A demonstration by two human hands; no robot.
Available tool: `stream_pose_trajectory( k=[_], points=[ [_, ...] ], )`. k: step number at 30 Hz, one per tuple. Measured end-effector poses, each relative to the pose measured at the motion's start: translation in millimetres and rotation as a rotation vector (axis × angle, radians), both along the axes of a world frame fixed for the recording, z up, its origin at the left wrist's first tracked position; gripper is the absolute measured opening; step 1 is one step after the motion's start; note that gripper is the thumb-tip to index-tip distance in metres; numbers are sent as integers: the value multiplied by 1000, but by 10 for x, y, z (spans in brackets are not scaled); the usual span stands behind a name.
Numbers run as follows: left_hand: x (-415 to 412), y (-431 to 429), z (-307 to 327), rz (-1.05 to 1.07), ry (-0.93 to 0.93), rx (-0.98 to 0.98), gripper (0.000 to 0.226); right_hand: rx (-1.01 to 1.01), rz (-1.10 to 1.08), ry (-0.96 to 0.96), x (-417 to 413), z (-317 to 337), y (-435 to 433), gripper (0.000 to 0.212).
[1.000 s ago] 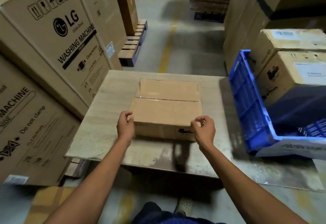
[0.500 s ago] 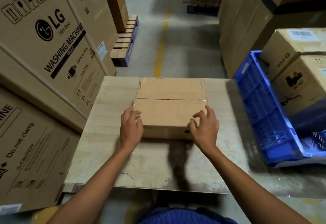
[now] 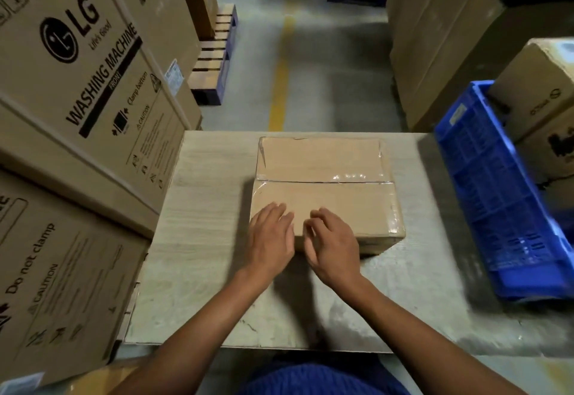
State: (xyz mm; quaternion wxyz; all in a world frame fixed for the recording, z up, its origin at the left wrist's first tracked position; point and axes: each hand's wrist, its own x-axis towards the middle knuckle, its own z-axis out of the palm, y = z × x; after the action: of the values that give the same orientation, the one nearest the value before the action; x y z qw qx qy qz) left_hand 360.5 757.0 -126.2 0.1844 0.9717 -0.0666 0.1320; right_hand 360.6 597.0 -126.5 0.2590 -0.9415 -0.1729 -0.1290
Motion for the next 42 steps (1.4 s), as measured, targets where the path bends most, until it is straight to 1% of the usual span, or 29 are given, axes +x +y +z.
stream_pose_trajectory(
  k=[2,4,6,9,11,12,15,17,18,19,21,23,25,26,31,33,34,37,38,40,42],
  points=[
    [92,51,49,-41,11,-28,23,-125,-27,-6,112,38,45,14],
    [229,79,95,-83,75,-33,17,-211,-59,26,321,97,111,18],
    [386,109,114,-89,167,-11,32,-261,-30,74,522,151,195,27],
    [509,107,140,-59,300,27,58,-267,68,126,671,116,252,42],
    [523,93,146,-50,307,97,71,-289,75,151,658,57,267,49],
    [527,89,153,-46,301,124,72,-299,68,155,650,38,277,50],
    [605,105,199,-47,269,171,64,-302,76,129,709,79,297,44],
    [720,123,264,-49,226,207,47,-339,88,104,824,148,295,36],
    [798,131,286,-56,212,202,38,-371,81,112,917,193,299,36],
    [891,140,295,-66,212,175,35,-394,62,133,1019,237,310,38],
    [1071,167,287,-73,264,127,44,-430,20,179,1202,283,319,44],
    [1205,191,248,-68,305,150,52,-447,15,226,1311,266,293,55],
    [1254,196,216,-53,305,151,54,-455,32,306,1334,203,246,70],
    [1258,192,223,-46,308,143,54,-460,40,334,1326,163,233,74],
    [1374,114,274,-4,335,200,50,-445,102,334,1394,214,163,79],
    [1422,28,304,-14,347,183,48,-428,129,325,1445,283,56,81],
    [1427,-41,308,-47,348,159,48,-410,109,336,1456,302,-9,82],
    [1382,-297,251,-161,353,139,50,-333,-64,396,1401,258,-180,87],
    [1366,-360,222,-158,356,149,52,-359,-82,408,1365,205,-212,88],
    [1354,-412,175,-129,367,168,54,-423,-68,428,1338,107,-236,81],
    [1369,-388,169,-125,380,171,54,-430,-52,446,1382,104,-224,76]
  ],
)
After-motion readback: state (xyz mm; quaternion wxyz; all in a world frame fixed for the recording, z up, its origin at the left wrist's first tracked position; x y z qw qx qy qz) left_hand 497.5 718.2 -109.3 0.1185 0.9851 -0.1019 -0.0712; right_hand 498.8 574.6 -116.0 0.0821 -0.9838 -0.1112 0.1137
